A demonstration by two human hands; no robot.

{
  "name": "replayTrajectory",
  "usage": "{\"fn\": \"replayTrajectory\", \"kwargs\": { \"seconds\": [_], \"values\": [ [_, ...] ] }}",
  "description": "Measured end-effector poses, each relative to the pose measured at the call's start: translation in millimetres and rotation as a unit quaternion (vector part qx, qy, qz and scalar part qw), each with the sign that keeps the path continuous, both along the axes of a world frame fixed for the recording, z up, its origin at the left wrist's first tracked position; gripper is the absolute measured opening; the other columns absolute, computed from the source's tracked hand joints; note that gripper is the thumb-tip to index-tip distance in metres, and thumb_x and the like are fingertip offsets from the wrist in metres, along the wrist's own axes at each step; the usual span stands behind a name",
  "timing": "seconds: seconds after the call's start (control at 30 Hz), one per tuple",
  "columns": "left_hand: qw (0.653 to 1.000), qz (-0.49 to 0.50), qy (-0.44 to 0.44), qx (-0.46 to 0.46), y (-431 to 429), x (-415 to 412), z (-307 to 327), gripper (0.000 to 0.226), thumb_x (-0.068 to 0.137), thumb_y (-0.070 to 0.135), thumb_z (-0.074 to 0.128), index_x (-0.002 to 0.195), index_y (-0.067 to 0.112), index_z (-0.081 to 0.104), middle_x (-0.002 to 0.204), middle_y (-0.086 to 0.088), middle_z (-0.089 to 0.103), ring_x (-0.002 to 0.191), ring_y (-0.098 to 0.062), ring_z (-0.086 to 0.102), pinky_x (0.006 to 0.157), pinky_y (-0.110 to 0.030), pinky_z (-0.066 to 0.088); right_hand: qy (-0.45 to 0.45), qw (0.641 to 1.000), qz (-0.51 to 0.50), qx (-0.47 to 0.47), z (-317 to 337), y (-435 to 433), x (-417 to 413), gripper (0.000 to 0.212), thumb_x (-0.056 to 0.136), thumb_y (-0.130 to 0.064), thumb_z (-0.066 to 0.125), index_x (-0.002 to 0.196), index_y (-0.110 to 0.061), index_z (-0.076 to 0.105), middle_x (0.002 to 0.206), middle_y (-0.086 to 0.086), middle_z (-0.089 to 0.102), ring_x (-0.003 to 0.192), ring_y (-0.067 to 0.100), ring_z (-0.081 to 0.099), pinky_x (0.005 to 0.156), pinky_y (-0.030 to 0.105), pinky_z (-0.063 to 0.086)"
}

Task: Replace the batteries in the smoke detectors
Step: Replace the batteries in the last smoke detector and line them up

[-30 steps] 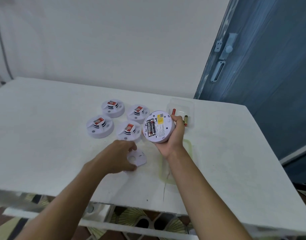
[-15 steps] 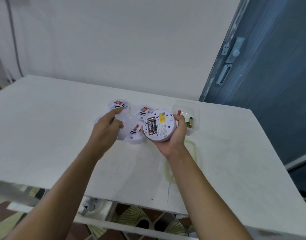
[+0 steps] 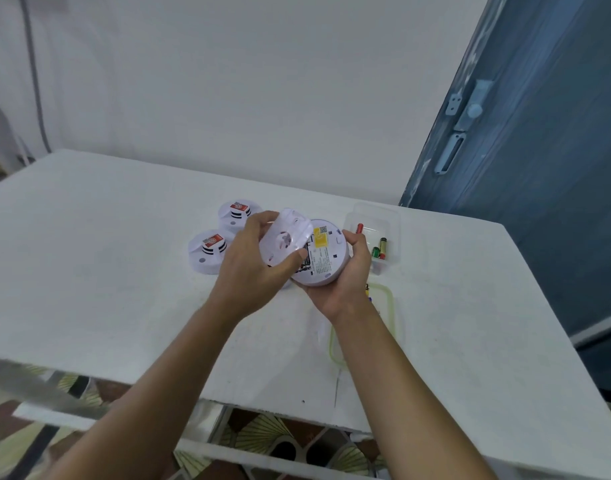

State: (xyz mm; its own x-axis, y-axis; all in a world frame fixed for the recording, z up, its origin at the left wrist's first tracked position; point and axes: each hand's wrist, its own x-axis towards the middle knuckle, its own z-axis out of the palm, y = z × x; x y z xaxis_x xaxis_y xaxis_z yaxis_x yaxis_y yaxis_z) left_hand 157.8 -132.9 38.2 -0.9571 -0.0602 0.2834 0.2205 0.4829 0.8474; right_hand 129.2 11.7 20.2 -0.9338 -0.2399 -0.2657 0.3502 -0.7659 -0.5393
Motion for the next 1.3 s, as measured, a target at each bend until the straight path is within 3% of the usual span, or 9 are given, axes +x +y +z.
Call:
{"fn": "replayTrajectory", "kwargs": {
  "seconds": [0.23,0.4,0.5,0.6,0.73,1.0,1.1,1.17,1.3],
  "values": [
    [0.995,-0.036,0.02,-0.091,6.9,-5.1,-1.9,0.074,0.071,0.052,0.08,0.136,0.03,0.052,0.121,0.012,0.048,0.116,-0.007,0.039,0.086,-0.008,0.03,0.011,0.999,0.025,0.031,4.7,1.4,-0.7,0.054,0.09,-0.044,0.04,0.125,-0.012,0.066,0.114,0.011,0.067,0.102,0.028,0.063,0.074,0.032,0.055],
    [0.995,-0.041,0.0,-0.091,9.8,-7.0,-0.9,0.081,0.07,0.054,0.079,0.14,0.028,0.05,0.118,0.014,0.046,0.111,-0.005,0.042,0.086,-0.014,0.036,0.021,0.997,0.057,0.047,5.6,3.2,-1.0,0.053,0.076,-0.047,0.049,0.113,-0.015,0.069,0.105,0.01,0.071,0.095,0.026,0.066,0.075,0.034,0.05],
    [0.99,-0.05,0.033,-0.131,8.6,-5.9,-3.1,0.066,0.074,0.051,0.077,0.134,0.029,0.058,0.122,0.012,0.053,0.111,-0.004,0.044,0.08,-0.005,0.033,0.014,0.997,0.057,0.052,3.7,3.3,-2.7,0.061,0.073,-0.048,0.051,0.119,-0.013,0.068,0.112,0.011,0.067,0.099,0.027,0.065,0.076,0.035,0.05],
    [0.979,-0.063,0.093,-0.171,8.1,-7.4,-7.4,0.045,0.084,0.043,0.071,0.125,0.025,0.066,0.127,0.003,0.062,0.115,-0.017,0.052,0.088,-0.017,0.041,0.002,0.998,0.047,0.045,0.8,3.2,-6.9,0.062,0.075,-0.047,0.051,0.125,-0.013,0.064,0.117,0.012,0.063,0.097,0.026,0.063,0.077,0.035,0.05],
    [0.962,-0.034,0.202,-0.178,9.0,-8.9,-9.4,0.028,0.094,0.021,0.058,0.115,0.009,0.071,0.107,-0.005,0.074,0.093,-0.015,0.066,0.08,-0.012,0.043,-0.006,0.999,0.016,0.044,-5.3,5.9,-11.4,0.045,0.088,-0.047,0.044,0.113,-0.017,0.065,0.108,0.012,0.066,0.095,0.025,0.061,0.085,0.04,0.047],
    [0.995,0.004,0.021,0.097,13.6,-10.6,4.2,0.029,0.1,0.014,0.048,0.122,0.029,0.062,0.084,0.012,0.063,0.077,0.002,0.057,0.069,-0.01,0.043,-0.013,0.997,0.029,0.064,-4.9,4.5,-7.5,0.046,0.086,-0.052,0.046,0.107,-0.019,0.07,0.114,0.015,0.068,0.104,0.032,0.059,0.095,0.047,0.043],
    [0.998,-0.013,-0.006,0.055,16.3,-13.0,0.4,0.032,0.101,0.018,0.046,0.126,0.031,0.06,0.11,0.01,0.058,0.101,-0.005,0.057,0.088,-0.022,0.046,-0.001,0.998,0.037,0.057,-2.5,2.9,-6.8,0.055,0.068,-0.053,0.055,0.108,-0.019,0.071,0.112,0.012,0.068,0.1,0.029,0.061,0.088,0.043,0.046],
    [0.999,-0.01,-0.029,0.02,17.4,-13.1,-2.2,0.033,0.096,0.032,0.058,0.128,0.03,0.06,0.121,0.008,0.051,0.111,-0.009,0.055,0.095,-0.025,0.047,0.001,0.998,0.04,0.057,-2.0,2.6,-7.9,0.052,0.076,-0.049,0.052,0.113,-0.017,0.069,0.11,0.011,0.067,0.1,0.028,0.062,0.082,0.039,0.048],
    [0.999,-0.014,-0.014,-0.032,21.1,-9.7,-7.9,0.063,0.078,0.04,0.078,0.134,0.027,0.055,0.123,0.008,0.042,0.103,0.004,0.046,0.078,0.005,0.035,-0.002,0.997,0.042,0.061,2.2,4.2,-9.1,0.05,0.091,-0.047,0.039,0.114,-0.014,0.068,0.1,0.011,0.071,0.09,0.026,0.066,0.07,0.032,0.052]
  ]
}}
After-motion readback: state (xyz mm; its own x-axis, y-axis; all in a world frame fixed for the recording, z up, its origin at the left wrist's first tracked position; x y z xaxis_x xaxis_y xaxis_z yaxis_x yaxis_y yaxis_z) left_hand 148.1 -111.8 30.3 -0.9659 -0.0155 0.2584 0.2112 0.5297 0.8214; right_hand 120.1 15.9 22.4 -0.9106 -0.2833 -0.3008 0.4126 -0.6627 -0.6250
